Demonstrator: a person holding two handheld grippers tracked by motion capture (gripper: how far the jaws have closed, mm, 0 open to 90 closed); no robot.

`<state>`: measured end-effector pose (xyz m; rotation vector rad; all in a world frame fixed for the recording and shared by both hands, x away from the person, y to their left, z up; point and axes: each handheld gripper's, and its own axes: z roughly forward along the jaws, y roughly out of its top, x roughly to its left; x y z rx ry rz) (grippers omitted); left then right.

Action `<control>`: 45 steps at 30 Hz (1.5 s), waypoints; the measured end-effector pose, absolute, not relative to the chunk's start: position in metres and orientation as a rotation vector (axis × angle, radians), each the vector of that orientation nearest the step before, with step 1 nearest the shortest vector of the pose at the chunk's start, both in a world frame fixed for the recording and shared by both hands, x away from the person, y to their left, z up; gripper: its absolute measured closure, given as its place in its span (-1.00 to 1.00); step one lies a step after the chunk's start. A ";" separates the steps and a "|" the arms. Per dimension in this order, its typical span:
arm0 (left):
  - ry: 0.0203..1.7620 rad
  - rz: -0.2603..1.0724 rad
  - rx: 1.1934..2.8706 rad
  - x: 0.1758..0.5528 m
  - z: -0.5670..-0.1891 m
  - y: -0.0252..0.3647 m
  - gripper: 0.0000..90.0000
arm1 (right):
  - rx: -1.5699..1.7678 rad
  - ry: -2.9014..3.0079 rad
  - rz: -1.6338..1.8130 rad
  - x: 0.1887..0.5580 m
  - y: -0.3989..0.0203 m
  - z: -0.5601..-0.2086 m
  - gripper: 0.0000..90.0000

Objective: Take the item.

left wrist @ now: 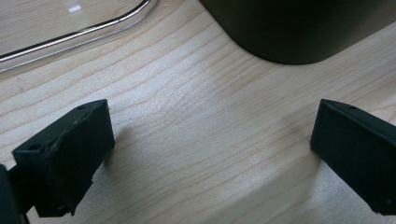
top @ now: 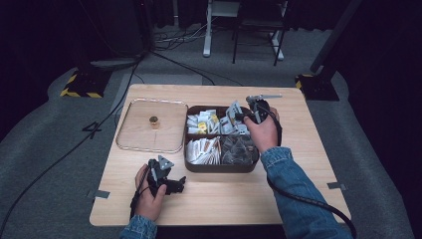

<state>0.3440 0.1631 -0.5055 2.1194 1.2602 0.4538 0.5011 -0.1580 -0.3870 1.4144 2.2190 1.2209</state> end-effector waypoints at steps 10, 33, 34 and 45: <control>1.261 0.449 2.120 0.344 -0.505 0.163 -1.00 | 1.437 2.199 1.309 0.488 -0.182 -0.367 0.95; 1.258 0.447 2.122 0.345 -0.505 0.163 -1.00 | 1.450 2.151 1.317 0.458 -0.258 -0.339 0.95; 1.256 0.447 2.124 0.345 -0.505 0.163 -1.00 | 1.460 2.143 1.308 0.456 -0.264 -0.339 0.95; 1.255 0.446 2.124 0.346 -0.505 0.163 -1.00 | 1.504 2.115 1.257 0.454 -0.298 -0.352 0.95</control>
